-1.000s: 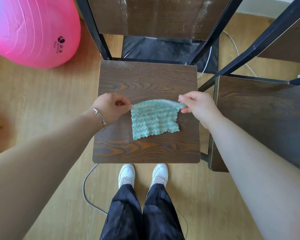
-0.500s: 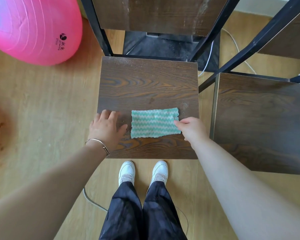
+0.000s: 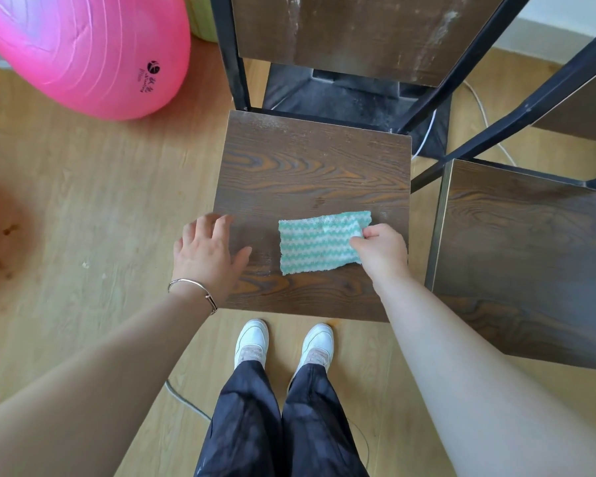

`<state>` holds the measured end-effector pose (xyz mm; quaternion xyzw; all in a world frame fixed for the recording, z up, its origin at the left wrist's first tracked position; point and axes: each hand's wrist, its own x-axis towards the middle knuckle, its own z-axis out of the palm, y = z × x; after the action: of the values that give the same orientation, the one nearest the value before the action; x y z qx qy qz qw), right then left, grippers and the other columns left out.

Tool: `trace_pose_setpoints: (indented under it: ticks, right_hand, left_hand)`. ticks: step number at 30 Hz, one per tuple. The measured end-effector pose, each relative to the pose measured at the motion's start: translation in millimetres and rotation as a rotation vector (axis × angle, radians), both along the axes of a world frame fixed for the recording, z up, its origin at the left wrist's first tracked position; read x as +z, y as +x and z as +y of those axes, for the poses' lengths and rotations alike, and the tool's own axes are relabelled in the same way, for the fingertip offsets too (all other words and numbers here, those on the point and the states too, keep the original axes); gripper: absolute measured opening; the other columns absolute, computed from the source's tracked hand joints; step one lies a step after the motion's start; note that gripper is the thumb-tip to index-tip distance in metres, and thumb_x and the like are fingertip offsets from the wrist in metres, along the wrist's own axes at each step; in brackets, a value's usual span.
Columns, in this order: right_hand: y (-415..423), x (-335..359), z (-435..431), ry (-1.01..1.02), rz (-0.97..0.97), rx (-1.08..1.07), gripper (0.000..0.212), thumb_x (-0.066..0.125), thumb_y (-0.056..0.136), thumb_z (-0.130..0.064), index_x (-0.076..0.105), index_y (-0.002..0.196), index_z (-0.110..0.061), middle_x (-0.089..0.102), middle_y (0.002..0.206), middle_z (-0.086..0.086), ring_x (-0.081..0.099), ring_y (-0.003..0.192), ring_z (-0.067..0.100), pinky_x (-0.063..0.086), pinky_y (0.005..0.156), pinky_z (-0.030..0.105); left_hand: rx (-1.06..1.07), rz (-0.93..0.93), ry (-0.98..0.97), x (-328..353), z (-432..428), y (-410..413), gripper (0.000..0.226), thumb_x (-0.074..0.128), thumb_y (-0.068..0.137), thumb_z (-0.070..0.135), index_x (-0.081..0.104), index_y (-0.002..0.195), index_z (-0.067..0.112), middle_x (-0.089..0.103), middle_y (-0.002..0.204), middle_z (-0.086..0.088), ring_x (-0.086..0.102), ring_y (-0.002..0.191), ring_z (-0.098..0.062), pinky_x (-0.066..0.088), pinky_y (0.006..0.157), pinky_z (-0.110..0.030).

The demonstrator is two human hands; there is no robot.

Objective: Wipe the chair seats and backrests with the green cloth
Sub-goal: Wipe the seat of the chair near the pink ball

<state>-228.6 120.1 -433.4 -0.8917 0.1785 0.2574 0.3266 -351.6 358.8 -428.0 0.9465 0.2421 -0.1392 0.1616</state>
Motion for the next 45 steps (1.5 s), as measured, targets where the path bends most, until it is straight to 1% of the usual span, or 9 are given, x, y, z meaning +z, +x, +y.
trace_pose_setpoints:
  ticks: [3, 6, 8, 13, 19, 23, 30, 39, 45]
  right_hand:
    - [-7, 12, 11, 0.087, -0.148, 0.086, 0.025, 0.069, 0.086, -0.017, 0.064, 0.111, -0.019, 0.060, 0.098, -0.010, 0.059, 0.094, 0.009, 0.045, 0.079, 0.021]
    - [-23, 16, 29, 0.145, -0.159, 0.432, 0.022, 0.068, 0.089, -0.025, 0.066, 0.110, -0.024, 0.063, 0.098, -0.013, 0.057, 0.087, 0.004, 0.040, 0.072, 0.015]
    - [-30, 10, 32, 0.086, -0.220, 0.529, 0.020, 0.064, 0.092, -0.028, 0.067, 0.110, -0.022, 0.068, 0.099, -0.009, 0.058, 0.085, 0.007, 0.042, 0.073, 0.020]
    - [-35, -2, 28, -0.006, -0.464, 0.372, 0.021, 0.057, 0.094, -0.012, 0.067, 0.112, -0.017, 0.063, 0.107, 0.001, 0.062, 0.090, 0.019, 0.053, 0.076, 0.035]
    - [-50, -38, 43, -0.110, -0.312, 0.918, 0.053, 0.066, 0.091, -0.032, 0.049, 0.141, -0.026, 0.051, 0.112, 0.000, 0.058, 0.087, 0.019, 0.053, 0.070, 0.036]
    - [-36, -54, 61, -0.109, -0.425, 0.861, 0.042, 0.064, 0.092, -0.018, 0.060, 0.133, -0.022, 0.056, 0.098, 0.002, 0.059, 0.077, 0.025, 0.055, 0.064, 0.041]
    - [25, -53, 135, 0.007, -0.437, 0.677, 0.035, 0.057, 0.098, -0.020, 0.060, 0.133, -0.019, 0.059, 0.119, 0.001, 0.061, 0.103, 0.020, 0.054, 0.092, 0.036]
    - [124, -50, 237, 0.020, -0.368, 0.817, 0.051, 0.066, 0.091, -0.028, 0.051, 0.140, -0.029, 0.054, 0.127, 0.008, 0.052, 0.115, 0.021, 0.040, 0.099, 0.028]
    - [128, -60, 243, 0.012, -0.407, 0.813, 0.038, 0.065, 0.094, -0.024, 0.062, 0.131, -0.023, 0.056, 0.120, 0.007, 0.054, 0.113, 0.022, 0.037, 0.096, 0.020]
  left_hand:
    - [0.023, -0.021, -0.007, 1, 6, -6, 0.061, 0.060, 0.086, 0.050, 0.045, 0.137, 0.021, 0.045, 0.138, -0.007, 0.042, 0.122, -0.035, 0.038, 0.096, -0.049]
    - [0.045, -0.031, -0.011, 3, 11, -10, 0.060, 0.061, 0.085, 0.049, 0.045, 0.136, 0.021, 0.046, 0.137, -0.008, 0.042, 0.121, -0.036, 0.038, 0.096, -0.049]
    - [0.052, -0.023, -0.003, 3, 16, -13, 0.060, 0.060, 0.086, 0.050, 0.045, 0.137, 0.022, 0.045, 0.138, -0.007, 0.042, 0.121, -0.035, 0.038, 0.096, -0.049]
    - [0.073, -0.030, -0.003, 2, 26, -18, 0.059, 0.059, 0.086, 0.051, 0.045, 0.136, 0.022, 0.045, 0.138, -0.007, 0.042, 0.121, -0.036, 0.037, 0.096, -0.048]
    - [0.090, -0.008, -0.021, -2, 33, -17, 0.060, 0.056, 0.087, 0.052, 0.043, 0.138, 0.022, 0.042, 0.140, -0.006, 0.040, 0.121, -0.035, 0.036, 0.096, -0.048]
    - [0.097, -0.006, -0.028, -4, 39, -6, 0.061, 0.055, 0.088, 0.053, 0.041, 0.139, 0.023, 0.040, 0.141, -0.006, 0.038, 0.124, -0.034, 0.035, 0.098, -0.047]
    - [0.089, -0.023, 0.002, -6, 60, 29, 0.061, 0.049, 0.091, 0.054, 0.035, 0.142, 0.025, 0.035, 0.145, -0.004, 0.033, 0.129, -0.031, 0.032, 0.102, -0.045]
    - [0.084, -0.065, 0.055, -9, 89, 32, 0.058, 0.051, 0.091, 0.051, 0.039, 0.141, 0.024, 0.036, 0.145, -0.004, 0.033, 0.129, -0.032, 0.030, 0.103, -0.045]
    - [0.129, -0.015, 0.016, -17, 96, 3, 0.058, 0.051, 0.091, 0.051, 0.039, 0.140, 0.024, 0.038, 0.143, -0.005, 0.033, 0.129, -0.032, 0.030, 0.103, -0.045]
